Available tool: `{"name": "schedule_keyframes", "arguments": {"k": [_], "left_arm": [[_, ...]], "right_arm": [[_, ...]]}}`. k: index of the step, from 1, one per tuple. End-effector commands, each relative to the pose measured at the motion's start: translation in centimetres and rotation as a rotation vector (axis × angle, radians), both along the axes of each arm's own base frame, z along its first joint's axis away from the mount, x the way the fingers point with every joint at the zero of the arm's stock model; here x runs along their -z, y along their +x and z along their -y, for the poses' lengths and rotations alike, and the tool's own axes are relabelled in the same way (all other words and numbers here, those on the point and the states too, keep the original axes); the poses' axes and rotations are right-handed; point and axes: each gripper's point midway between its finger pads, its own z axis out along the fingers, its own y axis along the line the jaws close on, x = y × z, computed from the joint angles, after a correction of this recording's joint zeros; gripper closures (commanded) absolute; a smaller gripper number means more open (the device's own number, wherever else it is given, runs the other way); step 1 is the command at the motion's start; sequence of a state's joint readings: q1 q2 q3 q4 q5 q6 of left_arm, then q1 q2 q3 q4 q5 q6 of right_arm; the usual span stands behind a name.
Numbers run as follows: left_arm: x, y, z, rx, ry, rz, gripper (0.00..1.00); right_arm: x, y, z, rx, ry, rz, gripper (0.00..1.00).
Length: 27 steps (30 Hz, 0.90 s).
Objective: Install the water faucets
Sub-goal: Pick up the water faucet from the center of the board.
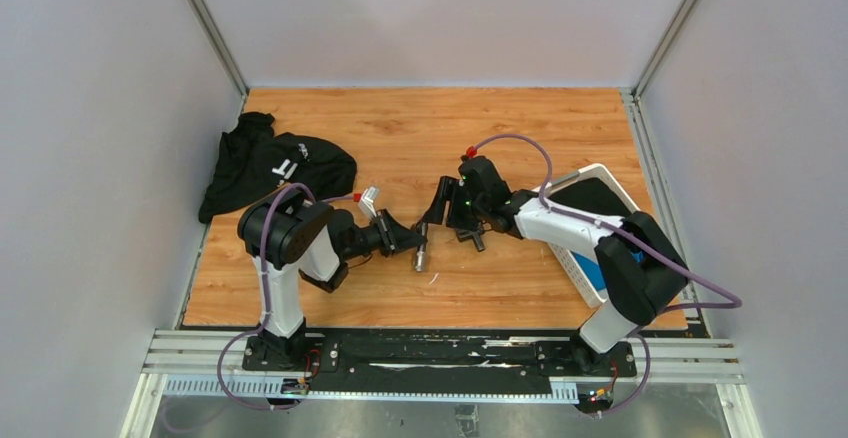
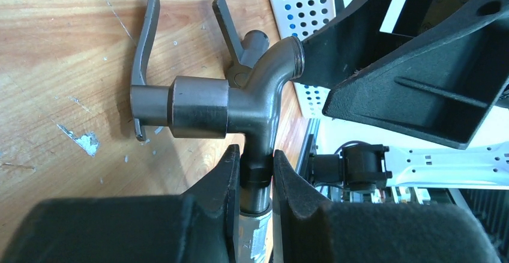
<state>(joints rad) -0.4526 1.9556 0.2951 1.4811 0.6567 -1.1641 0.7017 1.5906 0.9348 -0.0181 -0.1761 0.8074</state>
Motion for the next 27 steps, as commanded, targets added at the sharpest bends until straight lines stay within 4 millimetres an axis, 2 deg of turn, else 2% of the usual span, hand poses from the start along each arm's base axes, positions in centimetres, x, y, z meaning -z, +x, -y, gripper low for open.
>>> {"name": "schedule_keyframes", "arguments": {"k": [1, 5, 7, 8, 12, 15, 18, 19, 21, 22, 26, 27], "left_arm": [[-0.6, -0.2, -0.2, 0.007, -0.023, 0.034, 1.00], [-0.8, -0.3, -0.3, 0.005, -0.025, 0.037, 1.00], [-0.8, -0.4, -0.3, 0.005, -0.024, 0.036, 1.00], [-0.8, -0.5, -0.3, 0.004, -0.024, 0.036, 1.00], [-0.7, -0.6, -0.5, 0.003, -0.018, 0.035, 1.00], [-0.7, -0.7, -0.5, 0.006, -0.018, 0.036, 1.00], [-0.8, -0.8, -0.5, 0.009, -0.022, 0.036, 1.00], [-1.0, -0.8, -0.5, 0.008, -0.023, 0.041, 1.00], [-1.4, -0.8, -0.5, 0.006, -0.026, 0.055, 1.00], [-1.6, -0.9, -0.5, 0.006, -0.028, 0.060, 0.95], [-2.5, -1.7, -0.7, 0.034, -0.028, 0.112, 0.51], [-2.6, -2.0, -0.7, 0.039, -0.024, 0.121, 0.43]], "right_arm": [[-1.0, 0.6, -2.8, -0.024, 0.085, 0.005, 0.37], [0.0, 0.6, -3.8, -0.041, 0.043, -0.012, 0.43], [0.5, 0.3, -4.3, -0.069, 0.027, -0.012, 0.55], [0.7, 0.2, -4.7, -0.085, 0.031, -0.012, 0.58], [1.5, -0.2, -5.5, -0.125, -0.005, -0.009, 0.62], [2.7, -0.9, -5.0, -0.133, -0.068, -0.035, 0.66], [2.8, -1.0, -4.8, -0.133, -0.083, -0.033, 0.94], [2.7, -1.0, -4.6, -0.133, -0.093, -0.023, 1.00], [2.5, -0.9, -4.3, -0.129, -0.117, -0.010, 1.00], [2.4, -0.8, -4.1, -0.129, -0.129, -0.003, 1.00], [1.7, -0.9, -3.6, -0.146, -0.180, 0.031, 1.00], [1.6, -0.9, -3.5, -0.147, -0.189, 0.040, 1.00]]}}
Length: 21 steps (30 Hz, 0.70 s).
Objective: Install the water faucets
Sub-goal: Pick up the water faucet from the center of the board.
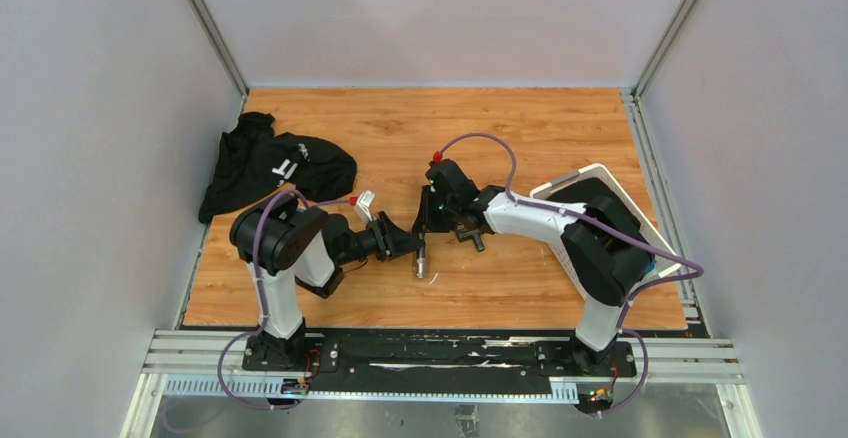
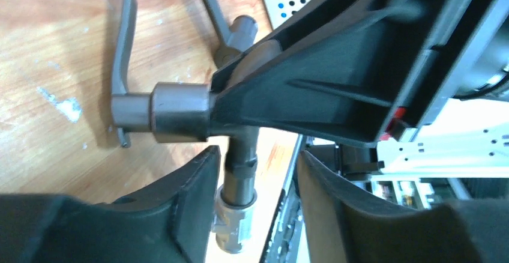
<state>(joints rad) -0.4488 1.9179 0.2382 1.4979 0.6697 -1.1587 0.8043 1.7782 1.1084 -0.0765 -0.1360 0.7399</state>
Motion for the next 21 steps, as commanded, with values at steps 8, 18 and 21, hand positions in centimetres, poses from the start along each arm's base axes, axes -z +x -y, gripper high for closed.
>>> {"name": "schedule_keyframes", "arguments": {"k": [8, 18, 21], "left_arm": [[-1.2, -2.1, -1.4, 0.036, 0.108, 0.135, 0.18], [-6.1, -2.6, -7.8, -0.123, 0.536, 0.272, 0.02], [-7.3, -3.3, -9.4, -0.215, 0.548, 0.225, 0.00]], "right_arm": [[-1.8, 0.3, 1.1, -0.010, -0.065, 0.110, 1.00], [-2.3, 2.6, -2.6, -0.027, -0.015, 0.151, 1.00], [-1.9, 3.3, -3.7, -0.011, -0.021, 0.163, 1.00]]}}
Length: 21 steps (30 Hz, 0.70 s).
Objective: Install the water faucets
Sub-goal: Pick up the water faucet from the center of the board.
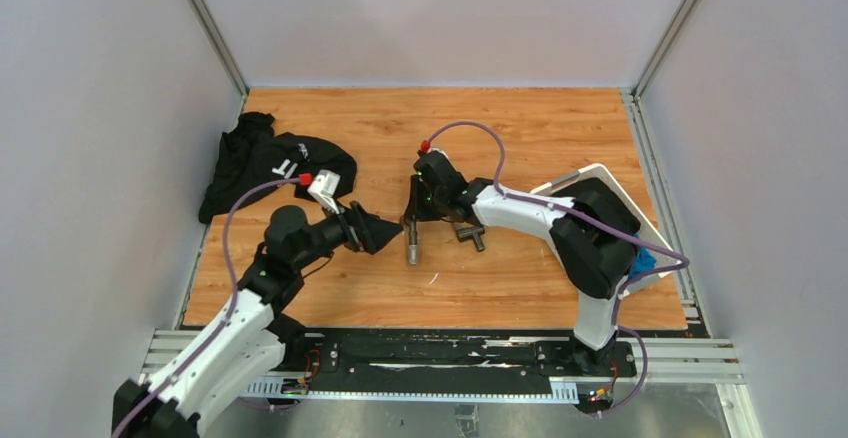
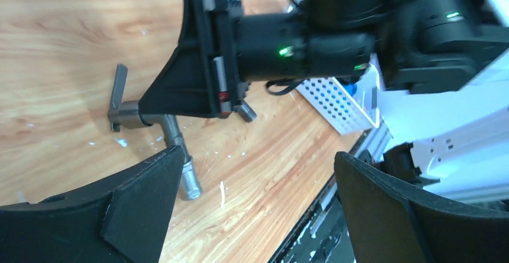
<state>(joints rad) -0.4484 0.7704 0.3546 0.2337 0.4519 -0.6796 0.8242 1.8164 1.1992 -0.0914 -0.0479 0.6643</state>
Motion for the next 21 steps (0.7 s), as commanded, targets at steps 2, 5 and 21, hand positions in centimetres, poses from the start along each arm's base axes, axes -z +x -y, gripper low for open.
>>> {"name": "schedule_keyframes", "arguments": {"k": [2, 5, 21], "left_arm": [[4.1, -2.3, -5.0, -0.194, 0.218, -0.219, 0.00], [2.4, -2.6, -5.5, -0.235, 0.189, -0.219, 0.00], [-0.4, -2.7, -6.1, -0.252, 0.191, -0.177, 0.00]], "right_arm": [[-0.2, 1.3, -3.2, 0.016, 0.043, 0.053, 1.00], [-0.6, 2.5, -4.2, 0.052, 0.065, 0.127, 1.00], [0.6, 2.4, -5.5, 0.054, 0.050, 0.136, 0.57]]}}
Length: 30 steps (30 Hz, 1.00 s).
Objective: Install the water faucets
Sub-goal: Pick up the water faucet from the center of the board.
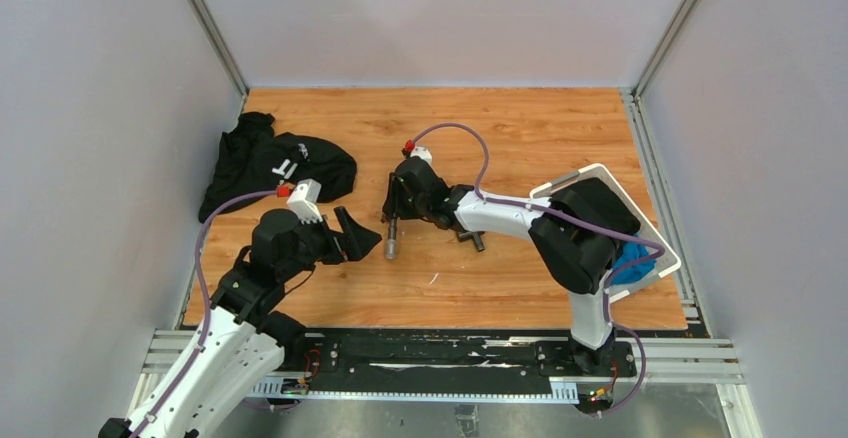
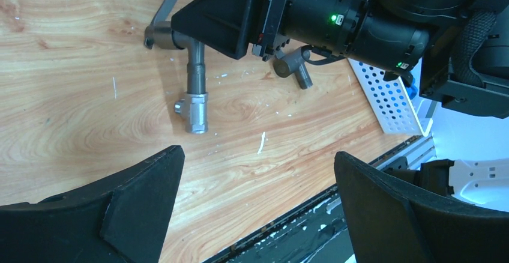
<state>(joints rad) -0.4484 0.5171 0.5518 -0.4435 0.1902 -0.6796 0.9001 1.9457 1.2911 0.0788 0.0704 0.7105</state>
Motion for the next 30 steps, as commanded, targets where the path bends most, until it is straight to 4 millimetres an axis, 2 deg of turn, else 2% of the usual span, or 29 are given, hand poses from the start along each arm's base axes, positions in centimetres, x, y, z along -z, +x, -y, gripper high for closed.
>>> {"name": "schedule_keyframes", "arguments": {"k": [1, 9, 16, 26, 28, 30], "left_arm": [[0.1, -0.2, -0.3, 0.001, 0.024, -0.008, 0.00], [0.2, -0.1, -0.2, 0.003, 0.024, -0.012, 0.00], [-0.9, 0.0, 0.0, 0.011, 0.008, 0.012, 0.00], [-0.8, 0.1, 0.2, 0.021, 0.017, 0.007, 0.00], [-0.9, 0.1, 0.1, 0.022, 0.018, 0.011, 0.00], [-1.0, 0.3, -0.6, -0.015, 0.041, 0.006, 0.00]], "right_arm": [[0.8, 0.1, -0.1, 0.011, -0.023, 0.013, 0.55], [0.2, 0.0, -0.3, -0.007, -0.017, 0.018, 0.50], [0.2, -0.1, 0.0, -0.006, -0.027, 0.014, 0.38], [0.6, -0.2, 0.1, -0.005, -0.038, 0.005, 0.37], [0.3, -0.2, 0.4, -0.006, -0.048, 0.012, 0.36], [-0.9, -0.2, 1.3, -0.004, -0.080, 0.037, 0.34]]}}
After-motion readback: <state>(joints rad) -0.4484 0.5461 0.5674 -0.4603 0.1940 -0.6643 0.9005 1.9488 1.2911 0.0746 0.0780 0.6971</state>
